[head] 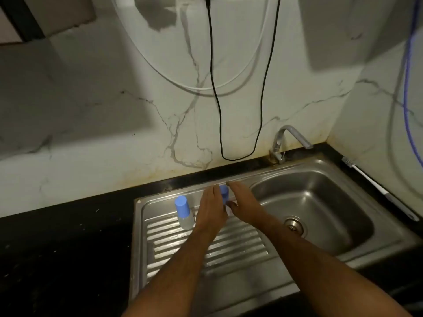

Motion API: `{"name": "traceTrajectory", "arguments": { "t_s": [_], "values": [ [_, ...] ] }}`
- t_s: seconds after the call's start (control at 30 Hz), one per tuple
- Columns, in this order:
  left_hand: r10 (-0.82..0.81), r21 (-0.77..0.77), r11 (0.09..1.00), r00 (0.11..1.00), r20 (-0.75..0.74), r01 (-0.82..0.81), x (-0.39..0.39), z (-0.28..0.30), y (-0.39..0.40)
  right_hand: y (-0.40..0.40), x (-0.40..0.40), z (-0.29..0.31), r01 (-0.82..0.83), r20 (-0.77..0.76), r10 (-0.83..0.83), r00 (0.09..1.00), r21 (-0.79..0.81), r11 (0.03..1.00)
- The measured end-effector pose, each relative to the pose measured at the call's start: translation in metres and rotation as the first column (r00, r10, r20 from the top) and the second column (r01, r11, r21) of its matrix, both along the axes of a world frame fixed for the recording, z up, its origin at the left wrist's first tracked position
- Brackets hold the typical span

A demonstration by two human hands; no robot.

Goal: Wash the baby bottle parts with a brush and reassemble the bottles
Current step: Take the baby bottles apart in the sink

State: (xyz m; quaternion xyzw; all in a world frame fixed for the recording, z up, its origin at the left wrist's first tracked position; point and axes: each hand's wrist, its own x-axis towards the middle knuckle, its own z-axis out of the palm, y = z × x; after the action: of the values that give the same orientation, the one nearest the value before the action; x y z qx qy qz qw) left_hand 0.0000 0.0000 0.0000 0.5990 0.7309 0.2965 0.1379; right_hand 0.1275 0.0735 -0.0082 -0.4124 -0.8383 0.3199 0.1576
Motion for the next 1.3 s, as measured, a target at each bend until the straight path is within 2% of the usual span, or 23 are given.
{"name": "traceTrajectory", "arguments": {
  "t_s": [0.1,0.17,0.2,0.23,0.27,0.3,0.33,0.37,0.4,0.43,0.47,0.5,0.57,0.67,0.8,0.9,1.03,1.13,1.23,1.3],
  "values": [
    [0.063,-0.024,0.998,0.975,0.213,-0.059,0.003,-0.005,0.003,0.002,0.001,0.003,0.08,-0.042,-0.08,0.996,-0.006,0.997],
    [0.085,-0.043,0.996,0.974,0.209,-0.077,0.007,-0.003,0.004,0.009,-0.006,-0.004,0.118,-0.038,-0.119,0.992,-0.048,0.992],
    [0.087,-0.043,0.996,0.972,0.219,-0.08,0.008,-0.003,0.005,0.015,-0.016,-0.007,0.154,0.027,-0.152,0.988,-0.11,0.982],
    [0.099,-0.029,0.995,0.952,0.291,-0.095,0.01,0.0,0.008,0.016,-0.014,-0.015,0.185,0.091,-0.182,0.979,-0.016,0.983],
    [0.097,0.019,0.994,0.924,0.371,-0.112,0.014,0.007,0.009,0.03,-0.014,-0.039,0.184,0.234,-0.185,0.955,0.027,0.983],
    [0.107,0.066,0.987,0.913,0.393,-0.144,0.018,0.011,0.011,0.045,-0.046,-0.048,0.177,0.463,-0.122,0.878,-0.078,0.981],
    [0.134,0.076,0.98,0.888,0.439,-0.186,0.019,0.011,0.015,0.049,-0.062,-0.048,0.23,0.595,-0.096,0.798,-0.152,0.961],
    [0.174,0.053,0.972,0.86,0.48,-0.227,0.022,0.009,0.019,0.051,-0.062,-0.044,0.238,0.598,-0.082,0.798,-0.188,0.953],
    [0.221,0.01,0.963,0.807,0.547,-0.271,0.024,0.007,0.023,0.046,-0.044,-0.035,0.194,0.47,-0.112,0.875,-0.13,0.973],
    [0.251,-0.025,0.957,0.779,0.574,-0.29,0.026,0.005,0.027,0.041,-0.013,-0.036,0.153,0.294,-0.149,0.944,0.01,0.988],
    [0.269,-0.037,0.95,0.757,0.596,-0.309,0.028,0.001,0.032,0.031,-0.017,-0.026,0.184,0.108,-0.185,0.977,0.02,0.983],
    [0.264,-0.024,0.952,0.779,0.569,-0.305,0.028,-0.002,0.035,0.033,-0.014,-0.008,0.195,-0.056,-0.199,0.978,-0.079,0.978],
    [0.22,-0.032,0.97,0.814,0.538,-0.241,0.03,-0.007,0.042,0.033,0.01,-0.006,0.109,-0.176,-0.114,0.978,-0.04,0.993],
    [0.128,0.011,0.989,0.896,0.424,-0.146,0.036,-0.013,0.05,0.039,0.018,-0.008,0.111,-0.256,-0.104,0.961,0.012,0.994],
    [0.089,0.056,0.991,0.911,0.404,-0.121,0.052,-0.013,0.052,0.038,0.04,-0.002,0.167,-0.314,-0.14,0.939,0.061,0.984],
    [-0.005,0.115,0.993,0.97,0.244,-0.024,0.059,-0.025,0.048,0.031,0.055,0.0,0.236,-0.316,-0.196,0.928,0.095,0.967],
    [-0.121,0.18,0.98,0.972,0.2,0.085,0.072,-0.037,0.039,0.024,0.075,0.005,0.266,-0.304,-0.225,0.926,0.102,0.958],
    [-0.131,0.161,0.982,0.977,0.17,0.103,0.077,-0.037,0.044,0.023,0.084,0.008,0.277,-0.32,-0.228,0.92,0.118,0.953],
    [-0.122,0.116,0.988,0.975,0.186,0.101,0.082,-0.04,0.051,0.026,0.088,0.011,0.285,-0.333,-0.225,0.916,0.146,0.947],
    [-0.12,0.105,0.99,0.961,0.249,0.097,0.088,-0.046,0.057,0.03,0.091,0.011,0.283,-0.341,-0.214,0.915,0.169,0.944]
  ]
}}
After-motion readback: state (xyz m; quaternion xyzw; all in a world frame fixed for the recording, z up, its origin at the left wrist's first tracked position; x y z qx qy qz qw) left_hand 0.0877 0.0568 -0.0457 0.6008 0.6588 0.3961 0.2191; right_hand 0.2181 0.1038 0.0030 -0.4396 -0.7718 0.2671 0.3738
